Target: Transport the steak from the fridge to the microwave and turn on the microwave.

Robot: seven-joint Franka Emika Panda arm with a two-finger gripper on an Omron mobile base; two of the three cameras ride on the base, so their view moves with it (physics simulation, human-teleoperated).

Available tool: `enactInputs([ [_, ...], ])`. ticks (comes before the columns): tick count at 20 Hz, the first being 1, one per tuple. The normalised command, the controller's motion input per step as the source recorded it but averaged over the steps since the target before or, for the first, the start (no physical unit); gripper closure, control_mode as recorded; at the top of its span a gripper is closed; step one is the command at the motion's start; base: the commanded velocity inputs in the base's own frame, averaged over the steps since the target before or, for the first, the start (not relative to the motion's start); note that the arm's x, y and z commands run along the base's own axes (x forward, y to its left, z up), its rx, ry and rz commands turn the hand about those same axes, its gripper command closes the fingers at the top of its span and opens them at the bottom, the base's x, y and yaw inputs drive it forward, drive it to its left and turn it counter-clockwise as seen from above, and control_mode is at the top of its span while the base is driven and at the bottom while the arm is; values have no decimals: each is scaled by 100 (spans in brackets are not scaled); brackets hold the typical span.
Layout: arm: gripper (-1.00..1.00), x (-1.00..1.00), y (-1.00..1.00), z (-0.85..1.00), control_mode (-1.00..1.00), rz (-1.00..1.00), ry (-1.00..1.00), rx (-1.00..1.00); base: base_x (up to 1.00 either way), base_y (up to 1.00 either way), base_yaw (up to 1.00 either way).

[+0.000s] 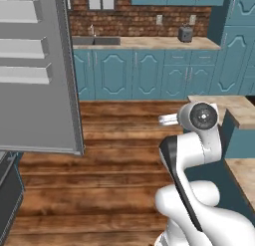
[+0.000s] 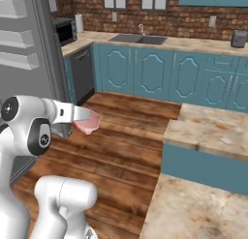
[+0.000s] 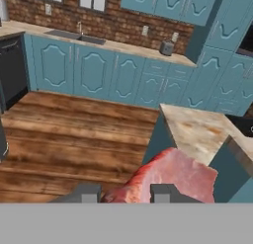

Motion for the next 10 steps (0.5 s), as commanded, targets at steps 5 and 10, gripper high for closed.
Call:
enactInputs([
  [5,100,0,0,0,100,0,0,0,65,-40,-3],
  [10,100,0,0,0,100,0,0,0,70,-52,-5],
])
